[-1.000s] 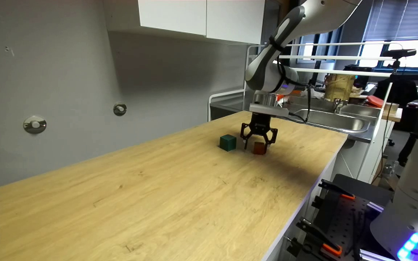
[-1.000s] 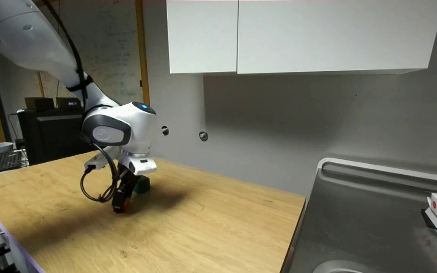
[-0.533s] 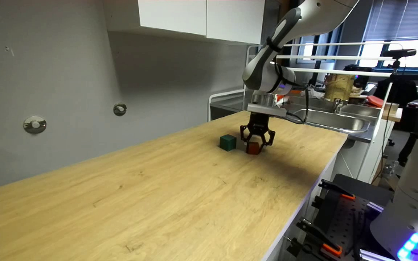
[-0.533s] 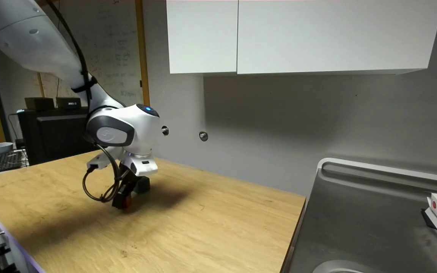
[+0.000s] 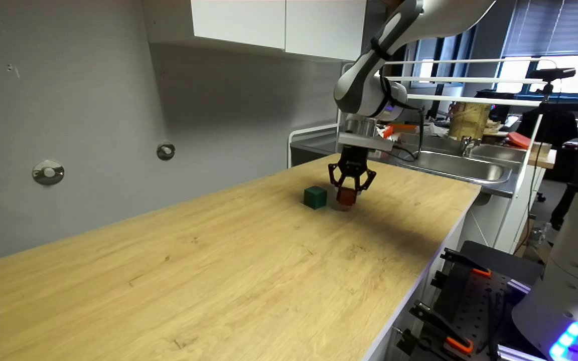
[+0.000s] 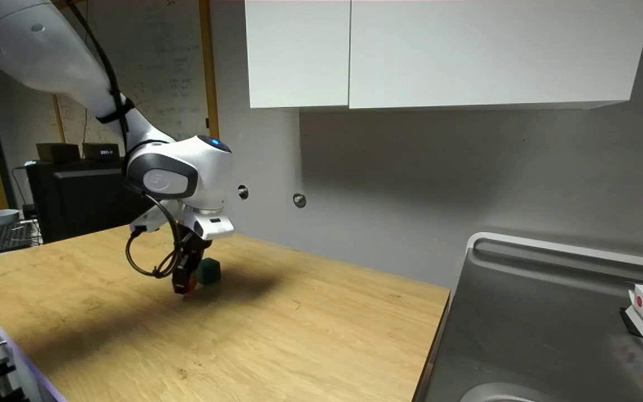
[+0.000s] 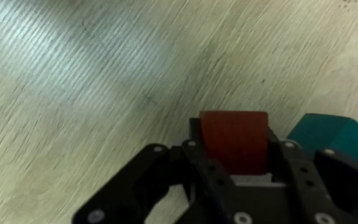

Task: Put the orange block on the green one

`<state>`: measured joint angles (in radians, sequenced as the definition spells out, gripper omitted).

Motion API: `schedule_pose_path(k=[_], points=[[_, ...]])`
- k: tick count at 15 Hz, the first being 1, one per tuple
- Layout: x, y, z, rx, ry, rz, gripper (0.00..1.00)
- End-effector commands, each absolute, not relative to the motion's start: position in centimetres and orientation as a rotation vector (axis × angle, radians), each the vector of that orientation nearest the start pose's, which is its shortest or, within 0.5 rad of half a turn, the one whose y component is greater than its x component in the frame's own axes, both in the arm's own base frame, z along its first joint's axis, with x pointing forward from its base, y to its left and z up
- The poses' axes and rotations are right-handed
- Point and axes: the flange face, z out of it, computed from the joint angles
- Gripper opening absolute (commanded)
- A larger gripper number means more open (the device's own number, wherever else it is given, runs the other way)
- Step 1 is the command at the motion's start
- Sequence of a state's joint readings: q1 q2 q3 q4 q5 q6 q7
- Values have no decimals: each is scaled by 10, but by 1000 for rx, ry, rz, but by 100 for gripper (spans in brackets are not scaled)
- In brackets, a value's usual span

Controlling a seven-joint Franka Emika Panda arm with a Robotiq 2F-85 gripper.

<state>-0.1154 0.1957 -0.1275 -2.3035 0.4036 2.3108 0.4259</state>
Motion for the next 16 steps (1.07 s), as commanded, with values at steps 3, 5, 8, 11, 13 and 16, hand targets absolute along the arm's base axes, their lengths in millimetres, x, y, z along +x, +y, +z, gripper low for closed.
schedule_pose_path(k=[3, 5, 8, 11, 13, 16], points=[[520, -88, 309, -2657, 1337, 215, 19], [532, -79, 324, -2688, 1325, 193, 19], [548, -69, 336, -2721, 1304, 176, 19], [561, -63, 337, -2730, 1288, 184, 19], [567, -60, 332, -2732, 1276, 204, 19], [573, -59, 316, -2736, 1272, 245, 19]])
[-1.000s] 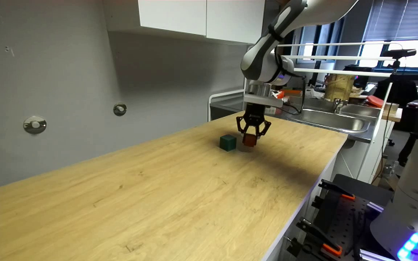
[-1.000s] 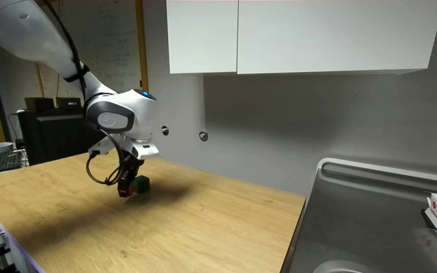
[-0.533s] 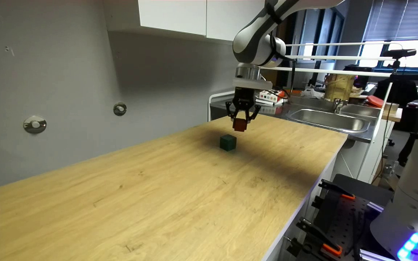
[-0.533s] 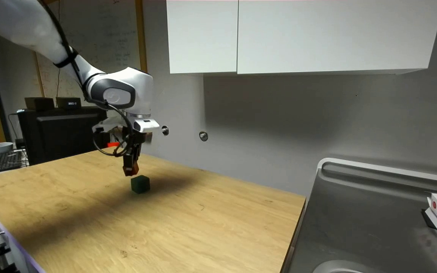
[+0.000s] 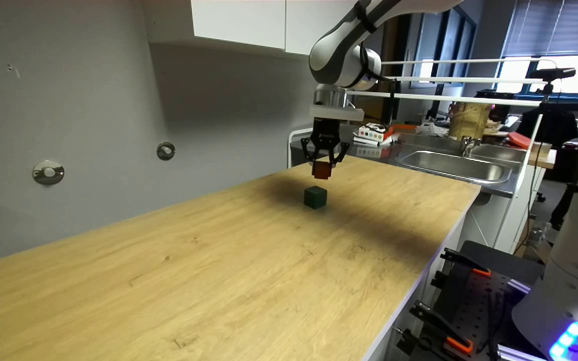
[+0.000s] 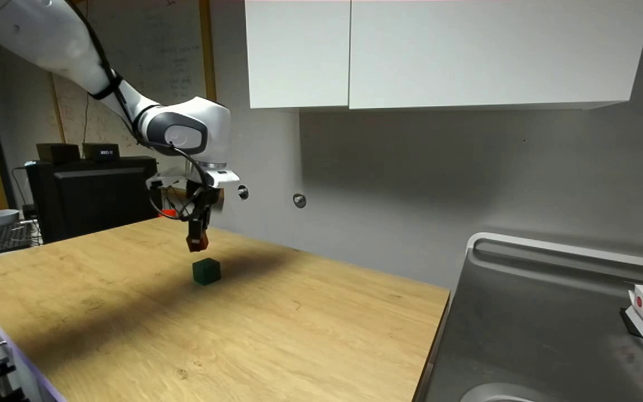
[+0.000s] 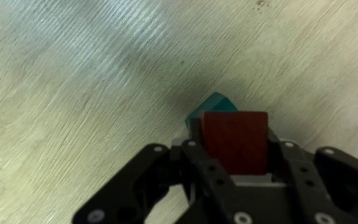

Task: Put the orange block on the green one

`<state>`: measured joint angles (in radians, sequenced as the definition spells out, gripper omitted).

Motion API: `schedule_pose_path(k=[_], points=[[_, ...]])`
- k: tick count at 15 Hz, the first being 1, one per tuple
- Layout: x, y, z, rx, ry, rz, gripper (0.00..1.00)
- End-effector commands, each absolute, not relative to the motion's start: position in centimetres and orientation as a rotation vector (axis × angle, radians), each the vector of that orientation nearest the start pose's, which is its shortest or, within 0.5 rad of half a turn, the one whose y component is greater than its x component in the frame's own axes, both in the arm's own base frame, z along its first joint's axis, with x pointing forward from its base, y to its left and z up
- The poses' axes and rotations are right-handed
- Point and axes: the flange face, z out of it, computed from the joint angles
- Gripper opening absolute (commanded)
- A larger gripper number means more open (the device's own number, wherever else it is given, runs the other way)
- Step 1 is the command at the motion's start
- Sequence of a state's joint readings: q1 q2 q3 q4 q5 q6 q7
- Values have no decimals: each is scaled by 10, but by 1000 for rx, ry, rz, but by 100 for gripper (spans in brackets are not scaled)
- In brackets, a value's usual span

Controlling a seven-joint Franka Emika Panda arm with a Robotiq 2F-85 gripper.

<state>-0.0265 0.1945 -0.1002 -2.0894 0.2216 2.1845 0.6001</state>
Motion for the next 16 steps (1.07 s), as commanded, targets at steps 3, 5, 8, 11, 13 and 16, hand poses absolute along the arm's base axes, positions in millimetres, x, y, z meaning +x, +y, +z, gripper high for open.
schedule_pose_path(k=[3, 5, 8, 11, 13, 16], points=[[578, -57, 299, -2741, 1271, 290, 19], [581, -57, 292, -2746, 1273, 311, 19], [586, -57, 287, -2749, 1277, 335, 69], [589, -57, 288, -2752, 1274, 354, 82], [590, -57, 289, -2753, 1269, 361, 98], [588, -53, 293, -2756, 1257, 389, 100]])
